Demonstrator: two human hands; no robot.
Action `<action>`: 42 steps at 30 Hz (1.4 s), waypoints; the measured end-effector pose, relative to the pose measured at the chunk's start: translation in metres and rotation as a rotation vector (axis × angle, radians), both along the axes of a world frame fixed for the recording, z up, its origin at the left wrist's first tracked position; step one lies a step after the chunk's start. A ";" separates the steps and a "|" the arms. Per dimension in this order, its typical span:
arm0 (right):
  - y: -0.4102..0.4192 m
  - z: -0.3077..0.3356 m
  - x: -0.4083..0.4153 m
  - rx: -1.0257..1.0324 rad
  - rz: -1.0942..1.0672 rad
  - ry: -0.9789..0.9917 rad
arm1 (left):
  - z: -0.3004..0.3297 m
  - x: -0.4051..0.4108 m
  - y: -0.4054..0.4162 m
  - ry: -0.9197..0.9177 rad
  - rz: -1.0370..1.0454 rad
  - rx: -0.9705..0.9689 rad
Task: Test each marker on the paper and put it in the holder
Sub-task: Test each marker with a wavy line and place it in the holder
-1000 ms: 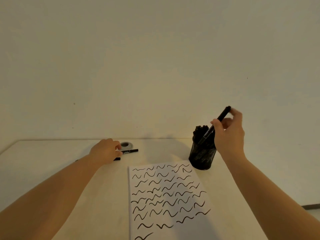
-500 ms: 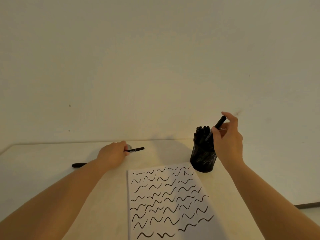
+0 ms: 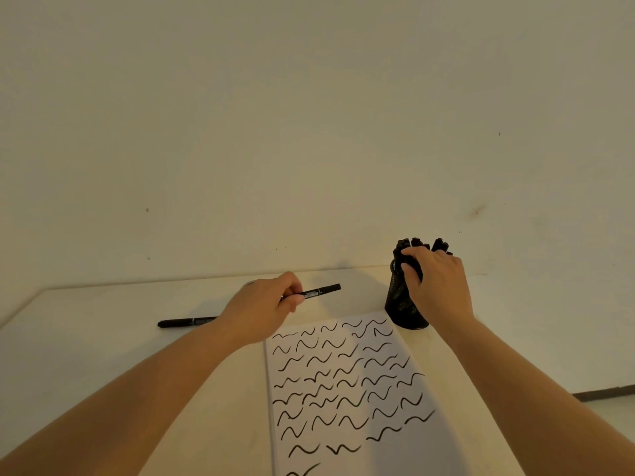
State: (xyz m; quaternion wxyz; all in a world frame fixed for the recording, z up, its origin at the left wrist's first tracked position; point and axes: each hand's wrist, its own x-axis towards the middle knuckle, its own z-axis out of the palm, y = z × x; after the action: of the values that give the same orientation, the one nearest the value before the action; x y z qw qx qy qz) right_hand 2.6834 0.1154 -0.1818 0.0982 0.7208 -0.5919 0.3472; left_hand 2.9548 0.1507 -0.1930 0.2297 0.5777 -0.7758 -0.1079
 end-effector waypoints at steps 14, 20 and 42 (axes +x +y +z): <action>0.108 -0.006 0.058 0.313 0.349 -0.700 | 0.012 -0.040 0.084 0.483 -0.095 0.031; 0.152 -0.027 0.071 0.297 0.373 -1.072 | -0.005 -0.051 0.127 0.484 -0.089 0.074; 0.168 -0.049 0.042 0.451 0.256 -0.998 | -0.035 -0.019 0.148 0.513 0.046 0.198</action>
State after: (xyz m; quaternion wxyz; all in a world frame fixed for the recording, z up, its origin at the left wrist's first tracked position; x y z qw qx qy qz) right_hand 2.7257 0.2829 -0.2308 -0.3932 0.5383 -0.5341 0.5200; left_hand 2.9359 0.2989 -0.2285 0.3634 0.5686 -0.6647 -0.3207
